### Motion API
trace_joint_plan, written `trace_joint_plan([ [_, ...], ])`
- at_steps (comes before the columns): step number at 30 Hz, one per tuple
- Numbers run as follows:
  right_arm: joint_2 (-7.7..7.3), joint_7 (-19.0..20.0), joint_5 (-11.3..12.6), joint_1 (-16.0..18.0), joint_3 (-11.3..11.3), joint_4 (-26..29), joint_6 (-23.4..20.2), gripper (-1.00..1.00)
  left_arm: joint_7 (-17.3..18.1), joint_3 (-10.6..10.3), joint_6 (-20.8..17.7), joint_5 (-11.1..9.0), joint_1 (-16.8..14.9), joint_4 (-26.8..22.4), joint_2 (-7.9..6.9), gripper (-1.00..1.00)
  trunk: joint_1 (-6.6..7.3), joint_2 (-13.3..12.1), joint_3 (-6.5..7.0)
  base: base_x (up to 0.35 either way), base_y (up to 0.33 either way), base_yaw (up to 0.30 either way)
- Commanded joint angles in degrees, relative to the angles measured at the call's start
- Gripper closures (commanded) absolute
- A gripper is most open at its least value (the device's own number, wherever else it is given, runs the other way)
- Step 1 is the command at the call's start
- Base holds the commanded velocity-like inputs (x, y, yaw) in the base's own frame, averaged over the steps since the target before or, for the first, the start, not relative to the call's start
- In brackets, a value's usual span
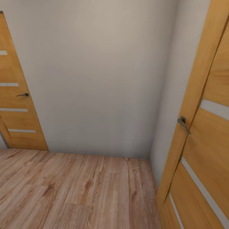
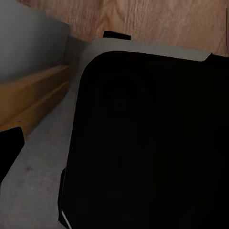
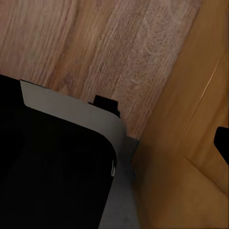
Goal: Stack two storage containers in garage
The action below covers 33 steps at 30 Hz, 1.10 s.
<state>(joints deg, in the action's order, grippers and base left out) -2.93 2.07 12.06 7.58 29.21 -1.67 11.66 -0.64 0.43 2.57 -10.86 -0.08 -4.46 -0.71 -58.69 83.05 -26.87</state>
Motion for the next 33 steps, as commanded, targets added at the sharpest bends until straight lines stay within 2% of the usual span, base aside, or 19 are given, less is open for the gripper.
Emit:
trace_joint_plan([
  [1,0.02,0.2,0.6,0.1,0.4,-0.2,0.3,-1.0,-0.1,0.0,0.1,-0.3,0.0,0.0,0.01,-1.0,-0.03,0.0,-0.05,0.321,0.0,0.0],
  [28,0.18,0.1,0.5,0.1,0.5,-0.2,-0.1,-1.0,-0.1,0.0,0.1,-0.3,0.0,0.0,0.01,-1.0,-0.03,0.0,-0.05,0.321,0.0,0.0],
  [33,0.12,0.1,0.5,0.1,0.5,-0.2,-0.1,-1.0,-0.1,0.0,0.1,-0.3,0.0,0.0,0.01,-1.0,-0.03,0.0,-0.05,0.321,0.0,0.112],
])
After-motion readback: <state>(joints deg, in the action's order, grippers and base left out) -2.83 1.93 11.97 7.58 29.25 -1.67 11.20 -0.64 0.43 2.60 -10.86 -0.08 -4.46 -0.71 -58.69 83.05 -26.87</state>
